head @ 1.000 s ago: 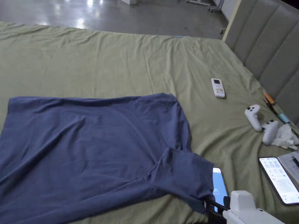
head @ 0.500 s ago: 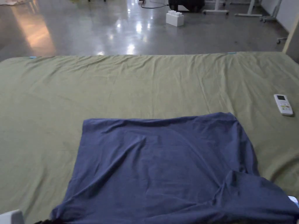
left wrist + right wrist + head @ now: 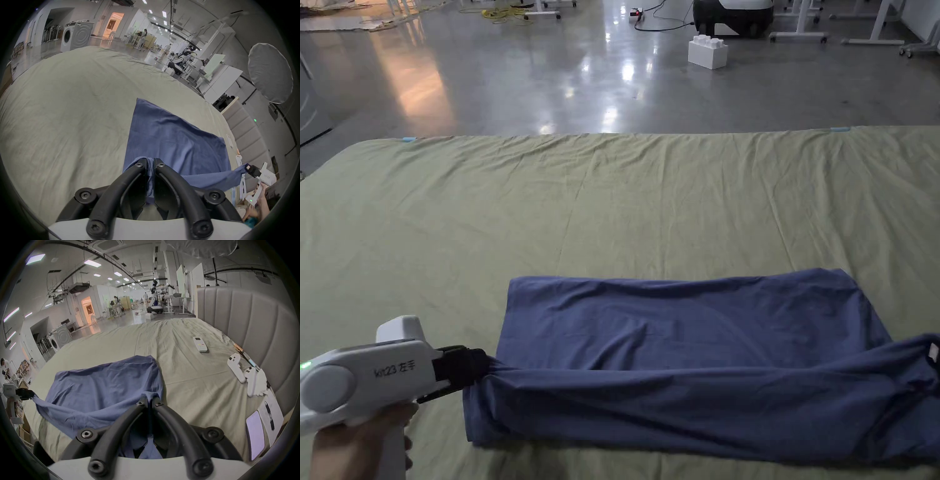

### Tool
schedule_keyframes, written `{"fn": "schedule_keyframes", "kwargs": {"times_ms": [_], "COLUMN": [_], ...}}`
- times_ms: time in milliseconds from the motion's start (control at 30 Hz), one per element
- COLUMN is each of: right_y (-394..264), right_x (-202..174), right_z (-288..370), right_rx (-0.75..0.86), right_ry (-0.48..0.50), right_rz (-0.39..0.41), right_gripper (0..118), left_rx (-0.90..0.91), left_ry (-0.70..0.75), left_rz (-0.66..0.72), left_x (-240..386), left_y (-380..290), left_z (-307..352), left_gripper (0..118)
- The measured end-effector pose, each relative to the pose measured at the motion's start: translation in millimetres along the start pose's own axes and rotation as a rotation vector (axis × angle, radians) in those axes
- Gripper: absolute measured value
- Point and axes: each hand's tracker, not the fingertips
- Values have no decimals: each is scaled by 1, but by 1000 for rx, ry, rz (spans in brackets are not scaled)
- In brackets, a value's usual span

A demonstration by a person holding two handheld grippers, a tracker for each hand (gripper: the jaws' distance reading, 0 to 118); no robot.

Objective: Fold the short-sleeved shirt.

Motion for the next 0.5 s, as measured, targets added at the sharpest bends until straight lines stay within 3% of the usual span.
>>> {"fn": "schedule_keyframes", "kwargs": {"times_ms": [133,167,200,233,267,300,333,400,500], "right_y": [1,-2,-5,-12,-16,-20,-23,-22,-16], "right_x": [1,1,3,4,7,11,14,16,7], "right_z": [-52,-63,-69,-75,-79,-84,-79,-59,1], "right_rx": [-116,-128,-142,-144,-157,-175,-188,-101,52], "right_ry": [-30,-34,-43,-52,-60,-69,-70,-56,-26], "right_rz": [4,-2,-3,-7,-20,-37,-49,-63,-8], "right_gripper": [4,4,5,17,42,72,86,75,76], "left_rx": [-39,-55,-41,-30,-29,-28,-17,67,200], "left_ry": [50,72,78,95,119,144,147,145,92], "left_rz": [39,58,38,20,9,1,-10,-72,-165], "left_x": [-8,-11,-11,-12,-14,-14,-14,-4,18], "left_y": [11,11,10,9,7,7,8,8,6], "left_z": [-50,-62,-67,-73,-76,-75,-69,-42,25], "left_gripper": [10,18,36,66,85,95,95,95,95]}}
